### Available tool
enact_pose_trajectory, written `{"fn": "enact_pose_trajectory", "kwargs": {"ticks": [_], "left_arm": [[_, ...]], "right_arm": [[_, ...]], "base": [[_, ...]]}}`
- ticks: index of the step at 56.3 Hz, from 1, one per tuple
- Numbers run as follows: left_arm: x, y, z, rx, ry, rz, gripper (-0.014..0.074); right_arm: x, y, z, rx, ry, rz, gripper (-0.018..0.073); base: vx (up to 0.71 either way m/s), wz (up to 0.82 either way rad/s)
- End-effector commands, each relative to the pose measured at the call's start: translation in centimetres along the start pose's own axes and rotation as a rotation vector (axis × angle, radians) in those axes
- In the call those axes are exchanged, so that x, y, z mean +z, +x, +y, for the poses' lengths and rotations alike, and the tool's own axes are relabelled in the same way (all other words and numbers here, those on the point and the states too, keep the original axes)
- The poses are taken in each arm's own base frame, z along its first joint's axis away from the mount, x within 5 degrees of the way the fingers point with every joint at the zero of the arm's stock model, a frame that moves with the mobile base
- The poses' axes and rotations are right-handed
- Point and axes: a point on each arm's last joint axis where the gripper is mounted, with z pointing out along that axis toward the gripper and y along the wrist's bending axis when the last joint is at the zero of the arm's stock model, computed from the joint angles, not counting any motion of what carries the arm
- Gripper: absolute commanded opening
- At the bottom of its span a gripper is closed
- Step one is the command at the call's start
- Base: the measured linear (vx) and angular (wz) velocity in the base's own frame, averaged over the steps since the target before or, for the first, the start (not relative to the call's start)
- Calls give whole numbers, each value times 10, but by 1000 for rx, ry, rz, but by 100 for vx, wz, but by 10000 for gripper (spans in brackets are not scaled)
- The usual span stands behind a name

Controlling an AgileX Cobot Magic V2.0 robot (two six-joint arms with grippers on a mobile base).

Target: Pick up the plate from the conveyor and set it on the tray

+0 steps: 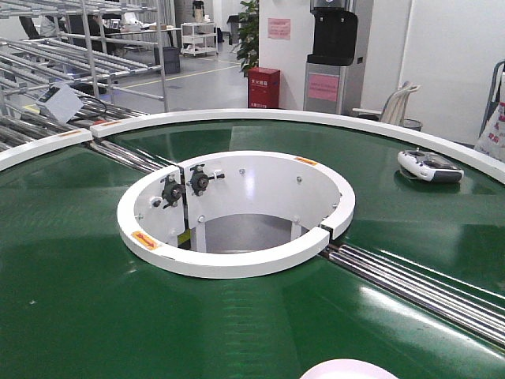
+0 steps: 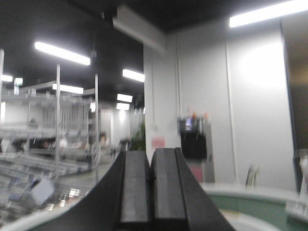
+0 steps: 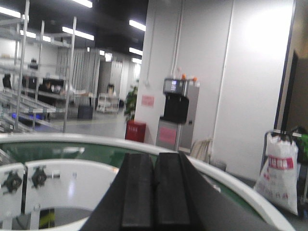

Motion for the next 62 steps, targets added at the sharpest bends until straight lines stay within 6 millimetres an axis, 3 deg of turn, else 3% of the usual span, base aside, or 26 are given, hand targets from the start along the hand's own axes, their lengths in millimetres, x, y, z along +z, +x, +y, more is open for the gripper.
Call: {"fn": "enact_pose_trajectory", "kwargs": {"ticks": [1, 10, 23, 28, 36, 41, 45, 53, 62], "left_arm": [[39, 0, 0, 39, 6, 110, 3], [76, 29, 0, 37, 9, 251, 3], [84, 37, 0, 35, 9, 282, 52], [84, 37, 0, 35, 9, 282, 131], [83, 38, 0, 29, 9, 289, 335], [84, 38, 0, 29, 9, 293, 445], [85, 40, 0, 29, 10, 306, 501], [94, 57, -1, -35, 3, 394, 524], [105, 88, -6, -65, 31, 636, 524]], "right_arm": [[28, -13, -2, -8, 1, 0, -10], [56, 5, 2, 49, -17, 111, -10], [66, 15, 3, 57, -24, 166, 73], [66, 16, 3, 57, -26, 178, 211], [65, 17, 4, 67, -28, 195, 498], [65, 17, 4, 74, -28, 196, 629], [70, 20, 4, 87, -29, 204, 683], [81, 32, 8, 202, -39, 269, 673], [107, 72, 19, 217, -106, 635, 597]], "base": [[0, 0], [0, 0], [0, 0], [0, 0], [0, 0], [0, 0], [0, 0], [0, 0], [0, 0]]}}
